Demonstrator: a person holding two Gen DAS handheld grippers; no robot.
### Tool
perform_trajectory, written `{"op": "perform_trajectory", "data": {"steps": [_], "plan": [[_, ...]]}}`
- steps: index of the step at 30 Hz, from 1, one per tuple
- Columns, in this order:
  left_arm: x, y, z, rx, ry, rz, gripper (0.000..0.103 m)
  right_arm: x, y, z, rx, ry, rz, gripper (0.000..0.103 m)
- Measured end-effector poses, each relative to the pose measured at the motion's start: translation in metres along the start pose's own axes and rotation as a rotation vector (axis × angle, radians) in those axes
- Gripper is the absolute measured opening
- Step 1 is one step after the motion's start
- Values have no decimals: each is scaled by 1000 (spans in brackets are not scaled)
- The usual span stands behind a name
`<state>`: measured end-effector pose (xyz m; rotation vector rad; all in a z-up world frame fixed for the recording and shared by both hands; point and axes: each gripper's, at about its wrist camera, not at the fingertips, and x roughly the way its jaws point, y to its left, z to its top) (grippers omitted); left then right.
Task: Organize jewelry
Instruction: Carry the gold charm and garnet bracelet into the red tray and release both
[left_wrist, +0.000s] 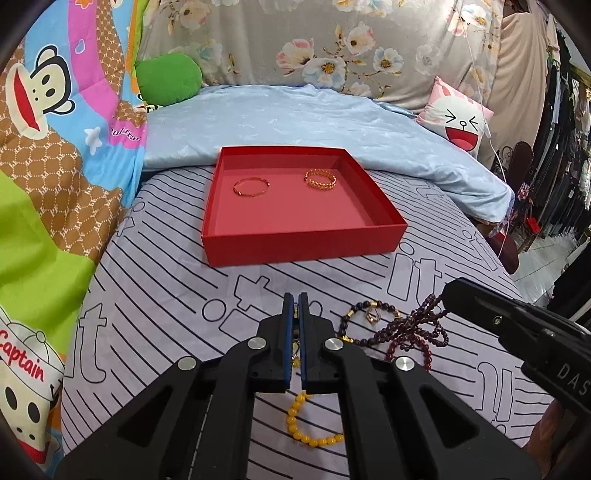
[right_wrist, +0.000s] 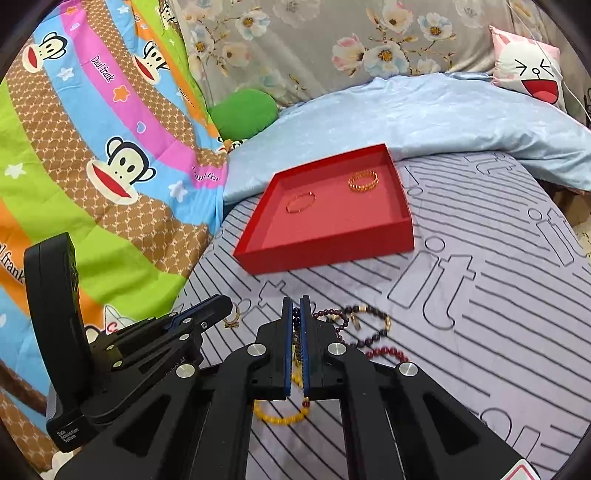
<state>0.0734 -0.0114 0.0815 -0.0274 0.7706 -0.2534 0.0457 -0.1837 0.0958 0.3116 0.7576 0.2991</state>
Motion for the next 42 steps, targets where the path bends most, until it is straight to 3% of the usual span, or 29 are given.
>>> {"op": "perform_trajectory", "data": {"steps": [11, 23, 32, 42], "plan": [[21, 10, 32, -6, -18, 35, 2, 17, -12, 39, -48, -12, -42, 4], [67, 27, 90, 5, -30, 43, 2, 66, -26, 120, -74, -15, -35, 4], [128, 36, 111, -30, 45, 23, 2, 131, -47, 139, -58, 94, -50, 4], [167, 46, 120, -54, 112, 19, 3, 186, -67, 151, -21, 186, -108, 4]]}}
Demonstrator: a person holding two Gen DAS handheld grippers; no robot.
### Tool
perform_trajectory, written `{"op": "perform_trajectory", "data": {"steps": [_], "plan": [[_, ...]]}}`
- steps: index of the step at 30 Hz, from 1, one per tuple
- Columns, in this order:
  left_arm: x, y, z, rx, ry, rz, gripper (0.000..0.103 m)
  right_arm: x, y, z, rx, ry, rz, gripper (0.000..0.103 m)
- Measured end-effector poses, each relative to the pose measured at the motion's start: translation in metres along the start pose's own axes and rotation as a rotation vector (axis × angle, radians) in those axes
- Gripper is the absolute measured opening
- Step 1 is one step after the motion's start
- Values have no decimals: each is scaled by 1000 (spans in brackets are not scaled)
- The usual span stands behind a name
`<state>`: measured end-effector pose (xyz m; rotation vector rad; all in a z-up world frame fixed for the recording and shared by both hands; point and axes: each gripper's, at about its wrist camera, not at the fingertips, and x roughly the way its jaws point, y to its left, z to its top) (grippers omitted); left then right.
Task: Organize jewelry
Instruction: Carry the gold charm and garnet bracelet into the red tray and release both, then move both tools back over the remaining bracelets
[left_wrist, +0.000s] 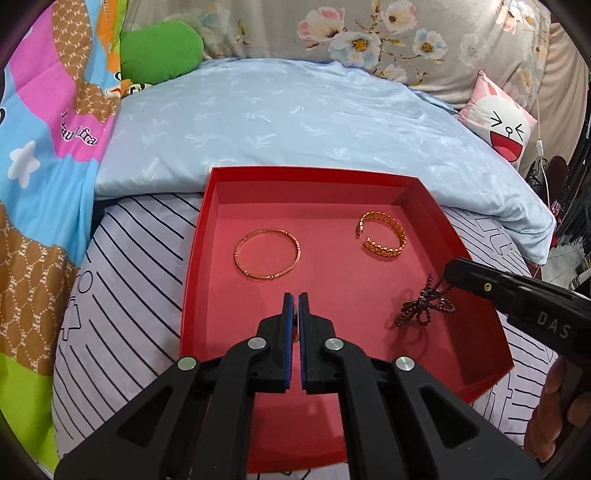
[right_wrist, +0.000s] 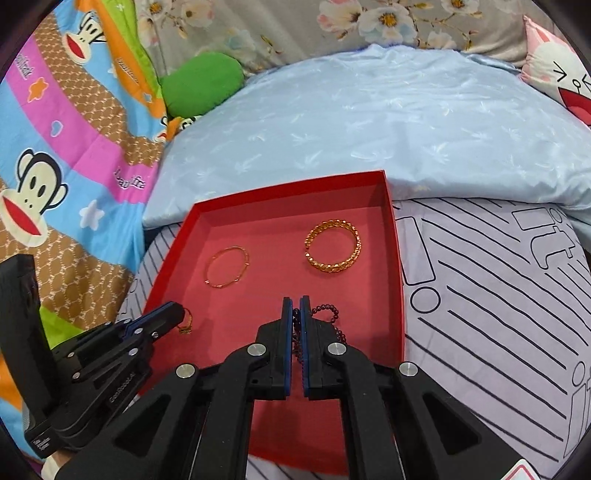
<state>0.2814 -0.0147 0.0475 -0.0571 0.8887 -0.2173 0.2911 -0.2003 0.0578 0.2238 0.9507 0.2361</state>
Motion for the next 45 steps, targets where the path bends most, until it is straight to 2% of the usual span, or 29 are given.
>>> {"op": "perform_trajectory", "data": {"steps": [4, 5, 6, 7, 8, 9, 10, 16, 24, 32, 45], "plan": [[10, 3, 5, -17, 11, -3, 3, 7, -7, 11, 30, -26, -16, 12], [11, 3, 6, -20, 9, 0, 5, 6, -8, 13, 38, -39, -15, 18], [12, 3, 7, -27, 7, 5, 14, 5, -9, 15, 45, -49, -13, 25], [11, 5, 8, -40, 2, 6, 20, 2, -10, 16, 51, -59, -9, 27], [10, 6, 9, -53, -7, 10, 37, -2, -10, 15, 53, -69, -4, 30], [8, 8, 10, -65, -22, 16, 49, -5, -10, 14, 51, -76, -4, 31], [5, 10, 11, -75, -41, 22, 51, -8, -10, 12, 46, -81, -7, 32], [-12, 13, 7, -78, -61, 26, 51, -24, -10, -7, 27, -96, -14, 33], [-51, 5, -17, -37, -110, 52, 52, -59, 3, -43, -24, -133, -34, 34], [-89, 1, -56, -30, -124, 49, 52, -94, 12, -97, -83, -144, -79, 34], [-115, -8, -139, -39, -80, 76, 52, -114, 3, -179, -40, -66, -84, 34]]}}
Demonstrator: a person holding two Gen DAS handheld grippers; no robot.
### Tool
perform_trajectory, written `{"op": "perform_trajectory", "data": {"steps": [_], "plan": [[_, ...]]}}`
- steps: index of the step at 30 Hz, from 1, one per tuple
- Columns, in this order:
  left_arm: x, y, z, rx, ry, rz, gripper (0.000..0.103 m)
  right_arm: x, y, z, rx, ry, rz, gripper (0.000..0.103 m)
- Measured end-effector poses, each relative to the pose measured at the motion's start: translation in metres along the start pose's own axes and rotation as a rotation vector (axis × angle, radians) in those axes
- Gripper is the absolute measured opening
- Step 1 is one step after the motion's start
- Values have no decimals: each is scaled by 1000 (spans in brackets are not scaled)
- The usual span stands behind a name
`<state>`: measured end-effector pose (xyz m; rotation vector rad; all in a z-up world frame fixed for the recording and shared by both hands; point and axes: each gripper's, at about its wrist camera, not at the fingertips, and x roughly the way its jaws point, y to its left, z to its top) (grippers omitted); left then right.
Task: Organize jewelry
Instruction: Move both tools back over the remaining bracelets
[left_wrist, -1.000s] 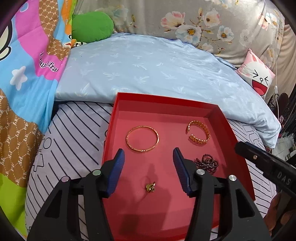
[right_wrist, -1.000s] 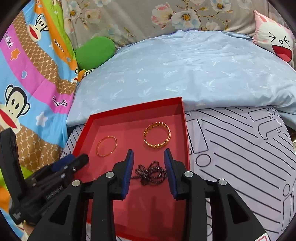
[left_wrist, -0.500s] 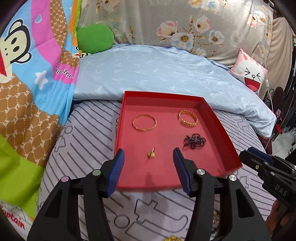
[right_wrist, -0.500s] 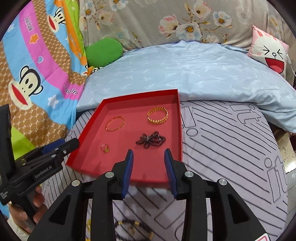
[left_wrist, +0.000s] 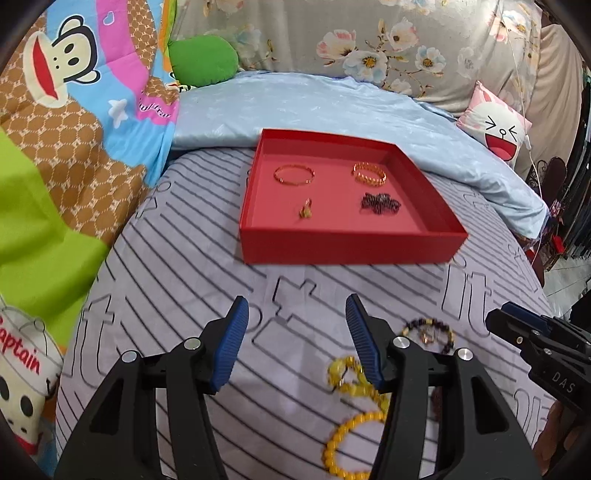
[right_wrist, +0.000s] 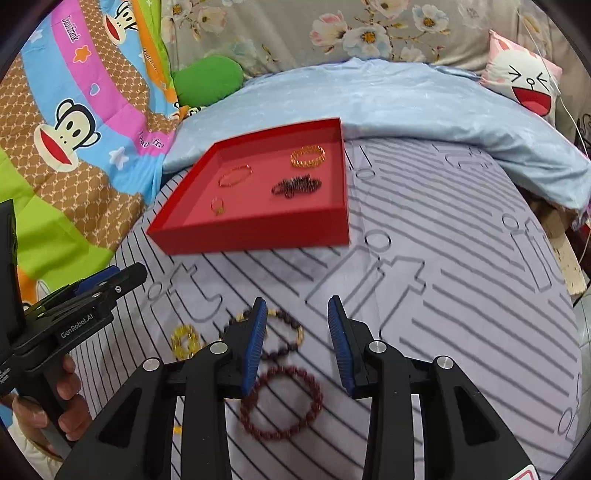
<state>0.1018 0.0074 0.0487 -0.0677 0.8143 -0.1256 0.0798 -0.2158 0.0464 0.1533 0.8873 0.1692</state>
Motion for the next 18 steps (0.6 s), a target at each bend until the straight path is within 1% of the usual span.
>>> {"op": "perform_trajectory", "data": {"steps": [3, 8, 13, 18], "plan": [[-4, -2, -14, 3, 9, 1, 52, -2, -1, -18, 10, 18, -5, 34], [-7, -5, -39, 6, 35, 0, 52, -2, -1, -37, 8, 31, -31, 34], [-6, -10, -59, 18, 57, 5, 52, 3, -1, -48, 11, 43, -36, 34], [-4, -13, -70, 18, 76, -4, 52, 11, 1, -52, 8, 53, -41, 34]]}}
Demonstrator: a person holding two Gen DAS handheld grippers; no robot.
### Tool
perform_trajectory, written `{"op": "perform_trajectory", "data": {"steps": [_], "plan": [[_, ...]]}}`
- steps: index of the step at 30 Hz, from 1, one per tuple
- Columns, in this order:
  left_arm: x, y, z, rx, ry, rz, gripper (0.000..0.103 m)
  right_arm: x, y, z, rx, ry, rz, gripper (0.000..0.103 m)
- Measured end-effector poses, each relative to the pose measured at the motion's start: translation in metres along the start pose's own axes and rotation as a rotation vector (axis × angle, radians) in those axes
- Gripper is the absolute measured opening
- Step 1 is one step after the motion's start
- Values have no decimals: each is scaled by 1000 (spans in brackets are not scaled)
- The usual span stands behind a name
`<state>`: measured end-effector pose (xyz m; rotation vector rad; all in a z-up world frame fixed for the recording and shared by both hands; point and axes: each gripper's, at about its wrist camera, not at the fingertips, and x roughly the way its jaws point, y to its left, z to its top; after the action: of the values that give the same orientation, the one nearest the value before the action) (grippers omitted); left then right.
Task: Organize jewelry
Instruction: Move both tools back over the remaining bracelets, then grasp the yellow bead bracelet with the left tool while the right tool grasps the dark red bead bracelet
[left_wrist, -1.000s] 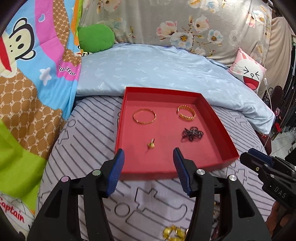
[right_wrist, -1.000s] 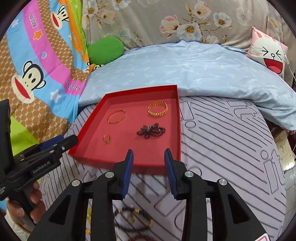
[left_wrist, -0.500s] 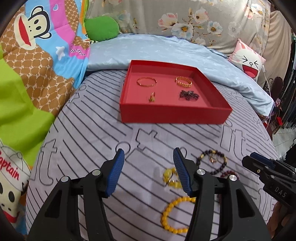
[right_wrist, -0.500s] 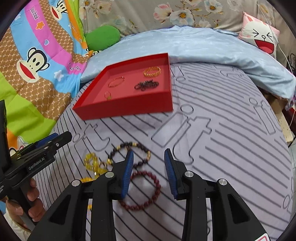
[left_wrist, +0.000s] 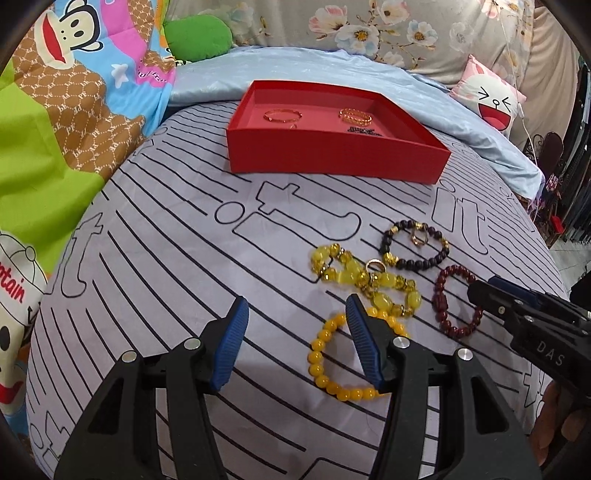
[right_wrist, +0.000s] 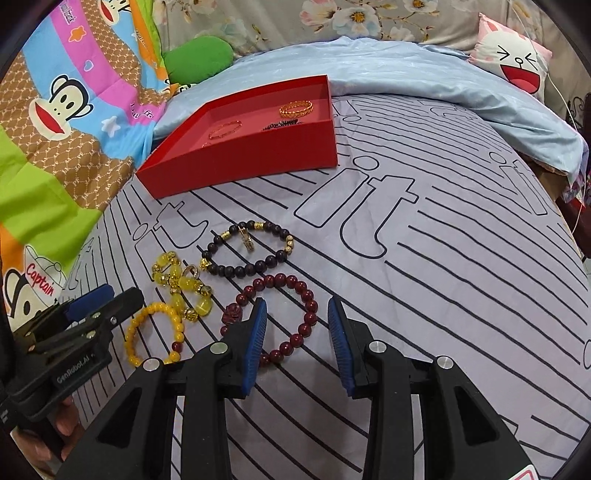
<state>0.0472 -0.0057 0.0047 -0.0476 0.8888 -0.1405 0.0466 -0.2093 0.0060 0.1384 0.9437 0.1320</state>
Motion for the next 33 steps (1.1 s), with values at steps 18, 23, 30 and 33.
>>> {"op": "perform_trajectory", "data": {"steps": [18, 23, 30, 33], "plan": [[1, -14, -15, 58, -3, 6, 46, 5, 7, -6, -62, -28, -96, 19], [-1, -15, -16, 64, -10, -7, 29, 5, 8, -7, -58, -30, -102, 12], [0, -13, -14, 67, -5, -32, 7, 4, 10, -7, -33, -25, -98, 8], [0, -14, -14, 73, -2, -26, 7, 4, 8, -7, -22, -25, -89, 8]]}}
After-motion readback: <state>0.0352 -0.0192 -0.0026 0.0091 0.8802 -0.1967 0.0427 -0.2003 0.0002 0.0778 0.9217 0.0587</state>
